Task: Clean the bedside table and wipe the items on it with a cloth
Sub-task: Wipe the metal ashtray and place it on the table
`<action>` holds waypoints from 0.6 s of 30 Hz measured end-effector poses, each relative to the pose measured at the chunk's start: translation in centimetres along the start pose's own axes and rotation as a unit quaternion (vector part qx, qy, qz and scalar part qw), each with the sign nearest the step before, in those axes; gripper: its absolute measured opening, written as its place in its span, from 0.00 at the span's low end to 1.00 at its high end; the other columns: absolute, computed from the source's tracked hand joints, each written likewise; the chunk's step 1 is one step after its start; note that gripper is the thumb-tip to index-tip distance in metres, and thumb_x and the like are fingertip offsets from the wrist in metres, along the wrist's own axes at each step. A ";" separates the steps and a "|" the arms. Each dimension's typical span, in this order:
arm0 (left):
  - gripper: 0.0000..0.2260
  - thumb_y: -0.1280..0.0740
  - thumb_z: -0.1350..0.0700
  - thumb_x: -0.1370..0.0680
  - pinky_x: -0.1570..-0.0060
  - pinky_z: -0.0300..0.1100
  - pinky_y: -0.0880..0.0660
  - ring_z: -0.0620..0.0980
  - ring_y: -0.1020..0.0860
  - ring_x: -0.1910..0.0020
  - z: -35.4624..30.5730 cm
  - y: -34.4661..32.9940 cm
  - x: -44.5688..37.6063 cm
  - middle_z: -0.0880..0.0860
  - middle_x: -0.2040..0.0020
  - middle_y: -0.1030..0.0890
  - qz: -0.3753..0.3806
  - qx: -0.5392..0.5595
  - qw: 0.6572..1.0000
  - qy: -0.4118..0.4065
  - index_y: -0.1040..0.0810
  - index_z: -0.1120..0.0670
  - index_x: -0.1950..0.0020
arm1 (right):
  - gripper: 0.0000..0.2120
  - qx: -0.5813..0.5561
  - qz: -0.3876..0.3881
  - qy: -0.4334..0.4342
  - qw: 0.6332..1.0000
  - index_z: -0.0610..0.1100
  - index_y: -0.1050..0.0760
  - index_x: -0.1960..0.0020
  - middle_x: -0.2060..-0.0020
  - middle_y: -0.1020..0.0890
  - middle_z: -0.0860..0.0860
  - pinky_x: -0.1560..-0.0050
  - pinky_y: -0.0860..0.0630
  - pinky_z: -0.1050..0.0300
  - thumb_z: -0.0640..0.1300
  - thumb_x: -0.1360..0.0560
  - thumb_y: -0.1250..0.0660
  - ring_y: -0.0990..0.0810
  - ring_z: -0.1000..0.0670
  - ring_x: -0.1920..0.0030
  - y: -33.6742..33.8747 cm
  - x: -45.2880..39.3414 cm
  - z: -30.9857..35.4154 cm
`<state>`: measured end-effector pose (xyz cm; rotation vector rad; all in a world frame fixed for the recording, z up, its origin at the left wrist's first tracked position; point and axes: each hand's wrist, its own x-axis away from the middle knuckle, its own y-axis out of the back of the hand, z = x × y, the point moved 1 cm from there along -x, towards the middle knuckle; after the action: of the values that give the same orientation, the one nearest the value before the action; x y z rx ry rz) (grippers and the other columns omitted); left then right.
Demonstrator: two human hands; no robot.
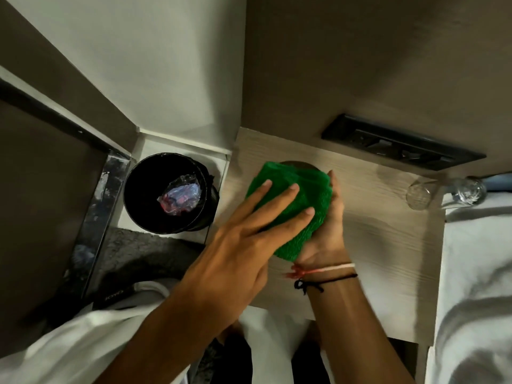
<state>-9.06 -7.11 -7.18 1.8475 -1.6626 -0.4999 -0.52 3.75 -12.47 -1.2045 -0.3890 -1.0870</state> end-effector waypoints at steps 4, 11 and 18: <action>0.36 0.39 0.75 0.30 0.23 0.41 0.42 0.47 0.42 0.21 1.4 1.0 1.0 0.46 0.23 0.33 0.014 0.023 1.000 0.000 0.28 0.47 0.28 | 0.43 0.004 -0.037 0.004 0.999 0.40 0.32 0.24 0.29 0.25 0.37 0.26 0.33 0.45 0.71 0.24 0.50 0.28 0.38 0.27 0.0 -1.3 0.9; 0.36 0.39 0.80 0.32 0.25 0.49 0.35 0.45 0.35 0.23 4.6 3.3 0.5 0.48 0.27 0.28 -0.126 0.056 0.986 0.091 0.23 0.51 0.32 | 0.30 0.048 -0.175 0.072 0.981 0.38 0.27 0.28 0.34 0.21 0.37 0.32 0.24 0.43 0.60 0.18 0.44 0.22 0.39 0.33 2.0 -7.8 -0.1; 0.34 0.40 0.79 0.32 0.26 0.51 0.35 0.46 0.35 0.23 5.8 2.5 0.7 0.49 0.27 0.27 -0.133 0.056 0.983 0.111 0.23 0.52 0.32 | 0.23 0.069 -0.166 0.101 0.979 0.36 0.30 0.29 0.37 0.21 0.36 0.44 0.19 0.40 0.52 0.17 0.39 0.20 0.37 0.37 1.6 -12.4 0.3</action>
<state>-14.53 -8.97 -9.88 2.1370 -1.3293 -0.2989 -5.00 9.69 -22.56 -0.9138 -0.5109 -1.4315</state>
